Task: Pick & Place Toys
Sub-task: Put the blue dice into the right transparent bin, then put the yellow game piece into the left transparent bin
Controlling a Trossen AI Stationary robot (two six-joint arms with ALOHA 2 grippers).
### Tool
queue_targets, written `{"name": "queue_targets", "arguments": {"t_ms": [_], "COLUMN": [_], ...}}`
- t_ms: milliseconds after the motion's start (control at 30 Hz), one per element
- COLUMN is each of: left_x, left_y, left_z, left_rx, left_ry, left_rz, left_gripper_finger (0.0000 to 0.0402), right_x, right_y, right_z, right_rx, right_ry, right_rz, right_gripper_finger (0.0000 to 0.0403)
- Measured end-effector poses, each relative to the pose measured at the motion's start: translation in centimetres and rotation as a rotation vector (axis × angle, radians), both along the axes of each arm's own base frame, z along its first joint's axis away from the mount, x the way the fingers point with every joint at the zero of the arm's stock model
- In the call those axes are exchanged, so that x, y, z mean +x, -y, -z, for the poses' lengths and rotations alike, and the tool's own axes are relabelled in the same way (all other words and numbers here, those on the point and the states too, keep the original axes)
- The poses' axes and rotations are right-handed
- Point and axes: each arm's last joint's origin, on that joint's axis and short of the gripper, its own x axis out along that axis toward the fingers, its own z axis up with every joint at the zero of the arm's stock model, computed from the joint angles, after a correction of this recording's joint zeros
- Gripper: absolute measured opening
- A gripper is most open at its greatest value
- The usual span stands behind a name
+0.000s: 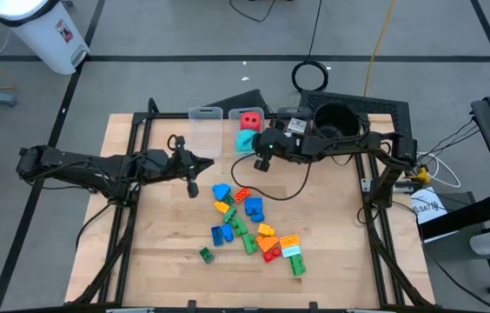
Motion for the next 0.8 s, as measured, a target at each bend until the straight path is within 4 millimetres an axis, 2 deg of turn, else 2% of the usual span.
{"name": "queue_targets", "arguments": {"t_ms": [167, 333, 533, 800], "left_x": [0.0, 0.0, 0.0, 0.0], "left_y": [0.0, 0.0, 0.0, 0.0], "left_z": [0.0, 0.0, 0.0, 0.0], "left_rx": [-0.002, -0.002, -0.013, -0.003], "left_ry": [0.001, 0.001, 0.004, 0.001], "left_rz": [0.0, 0.0, -0.003, 0.0], "left_gripper_finger": [0.0028, 0.0028, 0.0028, 0.0028], "right_x": [-0.3, -1.6, -4.4, -7.7], "right_y": [-0.6, -2.7, -6.3, -12.4], "right_z": [-1.1, -4.4, -7.6, -8.6], "right_rx": [-0.006, 0.019, 0.143, 0.472], "right_ry": [0.02, 0.104, 0.126, 0.028], "right_rz": [-0.01, -0.034, -0.083, -0.264], "right_gripper_finger": [0.0185, 0.0216, 0.0226, 0.0216]}}
